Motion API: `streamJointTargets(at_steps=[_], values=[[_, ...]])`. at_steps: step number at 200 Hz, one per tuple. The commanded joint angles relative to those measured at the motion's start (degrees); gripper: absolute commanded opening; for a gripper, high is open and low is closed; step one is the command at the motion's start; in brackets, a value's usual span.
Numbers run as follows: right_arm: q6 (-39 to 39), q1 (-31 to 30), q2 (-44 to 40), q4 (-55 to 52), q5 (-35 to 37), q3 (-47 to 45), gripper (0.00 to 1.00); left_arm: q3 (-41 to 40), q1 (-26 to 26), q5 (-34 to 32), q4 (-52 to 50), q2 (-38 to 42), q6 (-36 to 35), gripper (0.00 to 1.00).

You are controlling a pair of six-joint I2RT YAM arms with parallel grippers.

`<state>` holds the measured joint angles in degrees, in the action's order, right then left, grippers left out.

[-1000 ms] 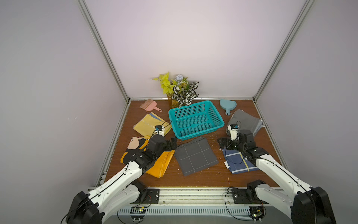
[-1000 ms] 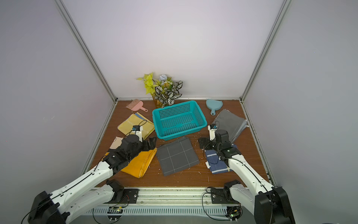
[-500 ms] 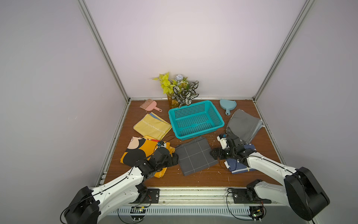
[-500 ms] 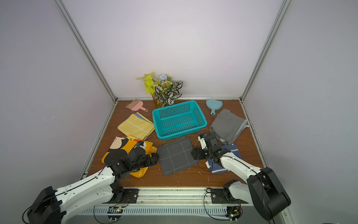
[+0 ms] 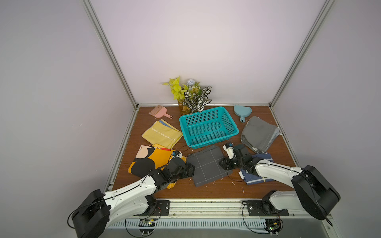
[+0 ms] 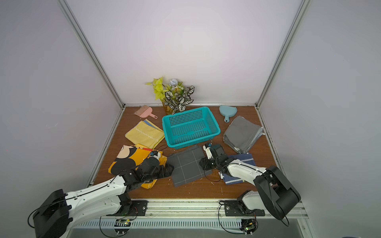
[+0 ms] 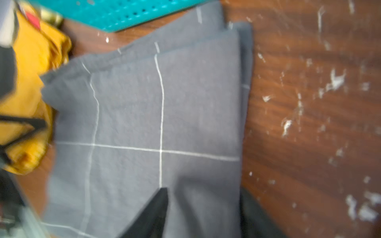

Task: Put the folded pillowcase in the basket
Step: Pick up the pillowcase from the center of the board.

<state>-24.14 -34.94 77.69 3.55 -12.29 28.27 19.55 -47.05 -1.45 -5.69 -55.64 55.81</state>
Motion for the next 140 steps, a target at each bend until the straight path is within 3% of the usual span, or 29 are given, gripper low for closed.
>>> streamJointTargets(at_steps=[1,10,50,95,140], values=[[-0.48,-0.39,0.86,-4.05,0.18,0.29,0.13,1.02,-0.59,0.93,2.09,-0.68,0.61,0.99],[-0.42,-0.39,0.63,-5.16,0.94,0.29,0.0,1.06,-0.64,1.51,3.12,-1.25,0.68,0.99],[-0.25,-0.2,-2.82,-12.37,6.84,0.84,0.0,2.99,-0.85,5.54,6.34,-6.31,-0.13,0.99],[-1.72,0.56,-6.57,-14.45,6.1,-0.03,0.0,3.43,-2.14,8.78,10.91,-12.34,0.64,0.99],[-2.14,0.59,-4.95,-13.24,4.46,0.09,0.0,4.87,-3.01,9.72,11.81,-17.04,0.63,0.99]])
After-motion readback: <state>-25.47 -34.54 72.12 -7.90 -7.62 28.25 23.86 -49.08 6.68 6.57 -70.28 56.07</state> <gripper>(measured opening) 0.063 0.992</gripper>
